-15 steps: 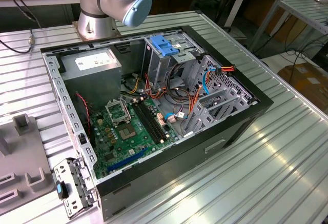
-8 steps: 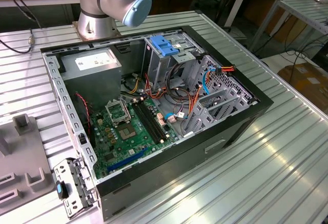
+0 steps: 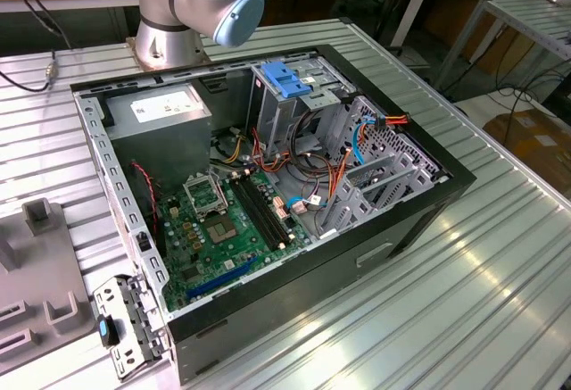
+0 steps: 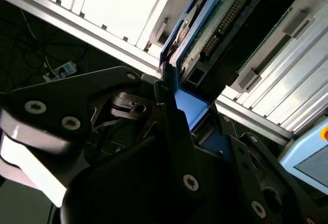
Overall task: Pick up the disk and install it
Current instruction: 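Pick up the disk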
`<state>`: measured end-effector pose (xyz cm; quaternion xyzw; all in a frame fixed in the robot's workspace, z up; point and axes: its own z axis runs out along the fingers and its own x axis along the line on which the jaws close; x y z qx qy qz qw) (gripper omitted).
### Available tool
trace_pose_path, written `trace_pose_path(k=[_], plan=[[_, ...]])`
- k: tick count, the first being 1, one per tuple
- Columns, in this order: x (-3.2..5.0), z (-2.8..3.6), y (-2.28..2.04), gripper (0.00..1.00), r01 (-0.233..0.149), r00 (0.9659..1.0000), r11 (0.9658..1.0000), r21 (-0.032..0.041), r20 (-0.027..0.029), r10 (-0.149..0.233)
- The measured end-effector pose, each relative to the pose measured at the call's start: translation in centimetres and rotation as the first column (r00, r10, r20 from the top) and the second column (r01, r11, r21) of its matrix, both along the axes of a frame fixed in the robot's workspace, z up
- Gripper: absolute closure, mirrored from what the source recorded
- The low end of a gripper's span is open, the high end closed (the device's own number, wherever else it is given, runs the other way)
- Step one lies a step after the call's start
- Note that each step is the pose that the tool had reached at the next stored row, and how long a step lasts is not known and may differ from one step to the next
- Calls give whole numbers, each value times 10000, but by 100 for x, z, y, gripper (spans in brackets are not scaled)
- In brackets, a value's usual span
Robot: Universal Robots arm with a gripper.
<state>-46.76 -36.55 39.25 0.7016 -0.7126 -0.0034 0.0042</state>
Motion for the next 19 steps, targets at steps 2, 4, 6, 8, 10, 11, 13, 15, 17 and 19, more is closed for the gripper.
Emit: trace_pose_path(k=[2, 4, 6, 8, 10, 11, 13, 15, 17, 19], plan=[[0, 34, 0, 63, 0, 10000, 10000, -1, -2, 0], [0, 54, 0, 63, 0, 10000, 10000, 0, 0, 0], [0, 77, 0, 63, 0, 10000, 10000, 0, 0, 0], [0, 105, 0, 63, 0, 10000, 10000, 0, 0, 0], [0, 138, 0, 63, 0, 10000, 10000, 0, 0, 0], [0, 156, 0, 63, 0, 10000, 10000, -1, -1, 0], [0, 185, 0, 63, 0, 10000, 10000, 0, -1, 0], [0, 214, 0, 63, 0, 10000, 10000, 0, 0, 0], [0, 243, 0, 63, 0, 10000, 10000, 0, 1, 0], [0, 278, 0, 63, 0, 10000, 10000, 0, 0, 0]])
